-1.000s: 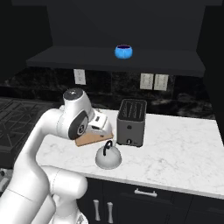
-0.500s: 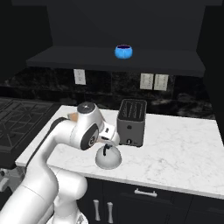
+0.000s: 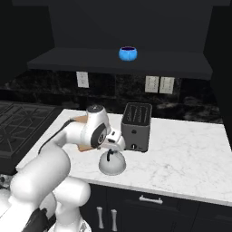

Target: Pick the kettle from the counter and place it on the tray. Then pick the mug from the cabinet and place it on the tray. Then close the cabinet doors.

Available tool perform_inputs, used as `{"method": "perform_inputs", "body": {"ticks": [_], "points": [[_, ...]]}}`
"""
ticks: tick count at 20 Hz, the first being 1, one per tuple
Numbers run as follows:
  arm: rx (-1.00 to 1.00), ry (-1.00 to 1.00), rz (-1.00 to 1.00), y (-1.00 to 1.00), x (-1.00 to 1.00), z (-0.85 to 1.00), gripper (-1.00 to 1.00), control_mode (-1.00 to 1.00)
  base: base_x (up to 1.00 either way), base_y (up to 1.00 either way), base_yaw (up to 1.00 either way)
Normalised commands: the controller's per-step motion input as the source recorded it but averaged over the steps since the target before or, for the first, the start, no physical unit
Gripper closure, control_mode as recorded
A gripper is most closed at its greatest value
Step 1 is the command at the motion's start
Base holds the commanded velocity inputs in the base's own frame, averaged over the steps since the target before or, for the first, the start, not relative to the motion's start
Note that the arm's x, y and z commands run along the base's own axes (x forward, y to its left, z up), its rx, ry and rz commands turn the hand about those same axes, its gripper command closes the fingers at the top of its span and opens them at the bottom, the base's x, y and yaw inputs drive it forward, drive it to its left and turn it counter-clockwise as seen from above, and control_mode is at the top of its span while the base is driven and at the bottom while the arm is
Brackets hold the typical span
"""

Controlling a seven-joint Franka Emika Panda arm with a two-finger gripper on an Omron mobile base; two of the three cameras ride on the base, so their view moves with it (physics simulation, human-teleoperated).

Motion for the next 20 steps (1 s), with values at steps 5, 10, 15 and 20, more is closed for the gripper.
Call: {"method": "perform_inputs", "body": {"ticks": [5, 10, 15, 20], "points": [[0.00, 0.05, 0.00, -0.06, 0.14, -0.27, -1.00, -1.00, 0.00, 0.00, 0.00], [0.00, 0.00, 0.00, -0.04, 0.00, -0.30, -1.00, -1.00, 0.00, 0.00, 0.00], [0.00, -0.03, -0.01, 0.00, -0.05, -0.28, -1.00, -1.00, 0.00, 0.00, 0.00], [0.00, -0.11, 0.00, 0.00, -0.04, -0.06, 1.00, -1.00, 0.00, 0.00, 0.00]]}}
